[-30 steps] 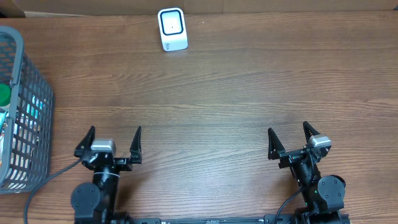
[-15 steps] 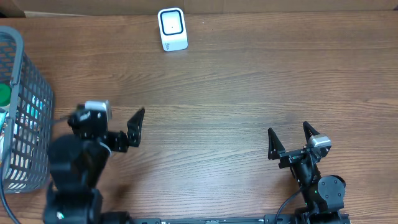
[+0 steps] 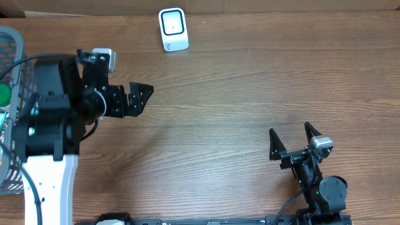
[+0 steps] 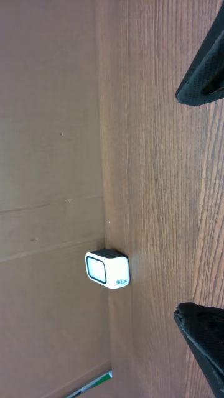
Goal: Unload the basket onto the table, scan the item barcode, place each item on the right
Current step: 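Raise the left gripper and swing it over the grey basket, then lower the left gripper into the basket toward the orange snack box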
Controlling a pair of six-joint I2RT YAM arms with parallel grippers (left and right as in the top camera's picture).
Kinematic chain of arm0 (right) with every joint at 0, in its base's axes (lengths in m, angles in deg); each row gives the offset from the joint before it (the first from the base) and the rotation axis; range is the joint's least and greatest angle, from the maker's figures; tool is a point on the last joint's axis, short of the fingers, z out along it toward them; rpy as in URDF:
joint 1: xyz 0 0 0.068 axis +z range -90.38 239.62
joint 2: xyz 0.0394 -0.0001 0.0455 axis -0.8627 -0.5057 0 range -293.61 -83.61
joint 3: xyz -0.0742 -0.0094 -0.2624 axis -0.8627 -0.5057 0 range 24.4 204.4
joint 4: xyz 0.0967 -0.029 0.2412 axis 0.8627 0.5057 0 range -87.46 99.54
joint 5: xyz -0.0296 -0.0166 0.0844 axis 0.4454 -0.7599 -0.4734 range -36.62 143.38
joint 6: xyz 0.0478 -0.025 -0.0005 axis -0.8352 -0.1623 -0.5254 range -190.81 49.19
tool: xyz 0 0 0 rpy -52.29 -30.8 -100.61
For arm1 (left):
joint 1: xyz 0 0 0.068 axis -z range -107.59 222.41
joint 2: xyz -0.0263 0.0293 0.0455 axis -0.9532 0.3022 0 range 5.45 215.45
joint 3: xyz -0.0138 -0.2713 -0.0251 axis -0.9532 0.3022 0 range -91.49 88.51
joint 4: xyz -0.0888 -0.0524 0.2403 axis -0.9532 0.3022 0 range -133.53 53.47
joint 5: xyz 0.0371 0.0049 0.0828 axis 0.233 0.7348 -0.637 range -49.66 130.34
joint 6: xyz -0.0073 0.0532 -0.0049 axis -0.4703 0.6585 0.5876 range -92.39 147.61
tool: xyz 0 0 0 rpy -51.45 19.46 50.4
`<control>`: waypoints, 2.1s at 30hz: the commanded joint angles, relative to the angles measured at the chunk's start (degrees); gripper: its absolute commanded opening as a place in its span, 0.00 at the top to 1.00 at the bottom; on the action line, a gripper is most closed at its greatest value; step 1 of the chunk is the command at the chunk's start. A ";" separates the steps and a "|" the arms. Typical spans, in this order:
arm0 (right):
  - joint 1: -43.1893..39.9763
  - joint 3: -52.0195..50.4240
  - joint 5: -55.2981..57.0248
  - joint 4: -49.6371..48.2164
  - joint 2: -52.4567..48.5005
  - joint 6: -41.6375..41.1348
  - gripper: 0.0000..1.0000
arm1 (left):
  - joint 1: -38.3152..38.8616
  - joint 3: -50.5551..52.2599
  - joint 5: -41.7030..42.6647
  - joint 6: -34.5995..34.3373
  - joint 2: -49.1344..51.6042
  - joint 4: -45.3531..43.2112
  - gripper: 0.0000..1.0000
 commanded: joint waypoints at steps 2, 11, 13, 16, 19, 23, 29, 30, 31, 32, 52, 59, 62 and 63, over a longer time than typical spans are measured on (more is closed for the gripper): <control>-0.20 -0.66 0.13 -0.28 0.66 -0.17 0.00 | 0.39 -1.20 1.97 -0.79 4.13 1.86 0.01; -0.20 -0.66 0.13 -0.28 0.66 -0.15 0.00 | -0.55 -2.82 0.15 -4.85 8.04 1.20 0.04; -0.20 -0.66 0.13 -0.28 0.66 -0.17 0.00 | -2.25 -5.44 -0.92 -6.88 8.22 2.10 0.05; -0.20 -0.66 0.13 -0.28 0.66 -0.15 0.00 | -5.31 -10.64 -1.16 -7.69 8.22 4.46 0.06; -0.20 -0.66 0.13 -0.28 0.66 -0.17 0.00 | -9.99 -18.80 -1.20 -8.33 8.22 8.26 0.07; -0.20 -0.66 0.13 -0.28 0.66 -0.17 0.00 | -15.52 -27.36 -1.55 -8.55 8.28 11.19 0.06; -0.22 -0.66 0.13 -0.28 0.66 -0.15 0.00 | -27.56 -36.44 -1.49 -10.34 8.31 12.81 0.02; -0.22 -0.66 0.13 -0.28 0.66 -0.17 0.00 | -29.31 -37.00 -1.18 -10.88 8.31 12.81 0.02; -0.20 -0.66 0.13 -0.28 0.66 -0.17 0.00 | -30.97 -37.40 -1.05 -11.32 8.31 12.74 0.02; -0.20 -0.66 0.13 -0.28 0.66 -0.17 0.00 | -33.40 -37.51 -1.09 -11.54 8.31 12.31 0.02; -0.22 -0.66 0.13 -0.28 0.66 -0.17 0.00 | -46.69 -37.51 -10.10 -21.35 11.91 8.50 0.00; -0.20 -0.66 0.13 -0.28 0.66 -0.17 0.00 | -46.66 -37.48 -16.22 -21.38 15.26 11.52 0.00; -0.22 -0.66 0.13 -0.28 0.66 -0.17 0.00 | -46.66 -37.48 -17.49 -21.31 16.59 12.70 0.00; -0.22 -0.66 0.13 -0.28 0.66 -0.17 0.00 | -46.66 -37.42 -17.68 -21.09 17.44 13.99 0.00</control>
